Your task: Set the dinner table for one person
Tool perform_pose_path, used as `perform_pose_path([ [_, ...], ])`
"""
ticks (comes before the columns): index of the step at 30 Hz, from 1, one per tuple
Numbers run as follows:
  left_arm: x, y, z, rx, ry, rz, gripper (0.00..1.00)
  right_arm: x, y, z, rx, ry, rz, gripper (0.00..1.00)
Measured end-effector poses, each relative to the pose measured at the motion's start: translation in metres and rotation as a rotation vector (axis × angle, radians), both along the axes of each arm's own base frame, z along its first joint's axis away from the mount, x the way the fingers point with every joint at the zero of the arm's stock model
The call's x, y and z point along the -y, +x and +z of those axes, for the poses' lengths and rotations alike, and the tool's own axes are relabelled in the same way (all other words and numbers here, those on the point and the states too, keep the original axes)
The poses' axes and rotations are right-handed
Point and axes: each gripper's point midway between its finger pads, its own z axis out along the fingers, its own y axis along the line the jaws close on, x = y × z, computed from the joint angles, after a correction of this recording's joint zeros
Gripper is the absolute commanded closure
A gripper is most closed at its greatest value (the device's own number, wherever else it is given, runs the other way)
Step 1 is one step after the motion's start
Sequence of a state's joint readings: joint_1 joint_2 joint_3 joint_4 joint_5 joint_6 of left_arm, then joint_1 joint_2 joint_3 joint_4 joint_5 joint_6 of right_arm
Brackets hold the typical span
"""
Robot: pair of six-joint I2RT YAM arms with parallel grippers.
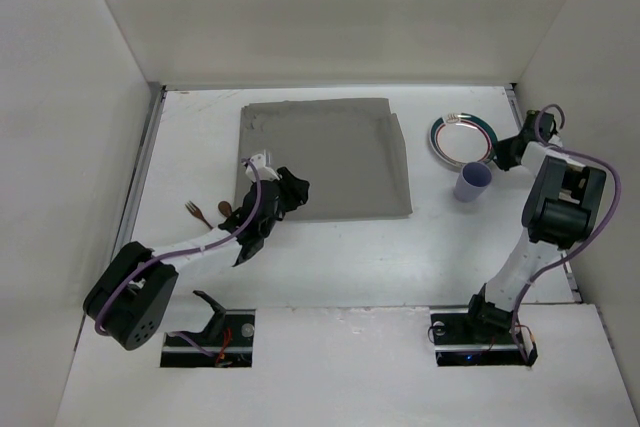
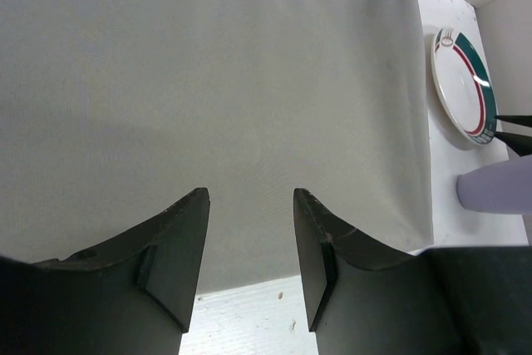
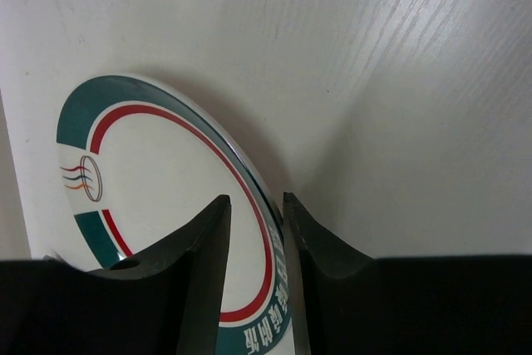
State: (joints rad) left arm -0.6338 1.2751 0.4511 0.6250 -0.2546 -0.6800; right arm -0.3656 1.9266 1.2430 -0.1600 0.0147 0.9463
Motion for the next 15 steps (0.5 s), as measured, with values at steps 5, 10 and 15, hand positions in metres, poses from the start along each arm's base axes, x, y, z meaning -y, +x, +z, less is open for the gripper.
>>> perform_pose_path([
  [5, -0.002, 0.001, 0.0, -0.002, -0.013, 0.004, 0.57, 0.002, 0.006, 0.004, -0.029, 0.01, 0.001, 0.62],
  [10, -0.007, 0.002, -0.003, -0.008, -0.017, 0.016, 0.57, 0.005, 0.015, 0.009, -0.038, 0.013, 0.005, 0.66],
  [15, -0.009, 0.004, -0.003, -0.009, -0.021, 0.024, 0.57, 0.005, 0.026, 0.01, -0.031, 0.019, 0.016, 0.63],
])
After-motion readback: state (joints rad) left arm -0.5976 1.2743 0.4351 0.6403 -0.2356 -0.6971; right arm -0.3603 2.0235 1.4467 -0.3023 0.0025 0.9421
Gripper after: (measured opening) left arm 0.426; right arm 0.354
